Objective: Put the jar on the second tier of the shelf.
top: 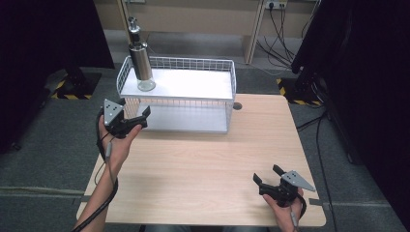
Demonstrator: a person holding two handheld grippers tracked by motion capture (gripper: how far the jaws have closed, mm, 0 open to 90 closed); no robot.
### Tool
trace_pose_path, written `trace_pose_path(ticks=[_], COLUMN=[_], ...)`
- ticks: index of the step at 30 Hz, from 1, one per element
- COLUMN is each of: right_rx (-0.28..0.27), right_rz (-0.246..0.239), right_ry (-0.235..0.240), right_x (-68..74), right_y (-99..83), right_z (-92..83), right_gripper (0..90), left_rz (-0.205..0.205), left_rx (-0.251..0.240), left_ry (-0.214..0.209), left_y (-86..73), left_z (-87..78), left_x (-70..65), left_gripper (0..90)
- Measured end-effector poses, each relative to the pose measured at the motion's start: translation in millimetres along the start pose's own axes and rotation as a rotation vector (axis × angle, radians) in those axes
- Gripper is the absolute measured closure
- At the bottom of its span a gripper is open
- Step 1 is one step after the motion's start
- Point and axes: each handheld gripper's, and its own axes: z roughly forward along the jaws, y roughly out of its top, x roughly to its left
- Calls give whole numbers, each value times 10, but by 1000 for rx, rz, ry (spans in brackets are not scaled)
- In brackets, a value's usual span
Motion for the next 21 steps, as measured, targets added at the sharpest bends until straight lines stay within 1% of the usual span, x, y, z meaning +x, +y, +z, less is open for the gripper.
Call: trace_pose_path(ticks=[9,18,21], right_rx=[0,1,1], right_rz=[-1,-1,-1], right_ry=[0,-1,-1], right_x=[1,4,5], right_y=[0,0,-1], right_z=[-1,-1,-1], right_gripper=[57,57,57], left_rz=[-8,-12,-10], left_rx=[19,23,27], left_ry=[-9,-15,-15], left_y=[-133,-199,-243], left_z=[-80,-164,-205], left_x=[0,6,6], left_gripper=[39,39,39])
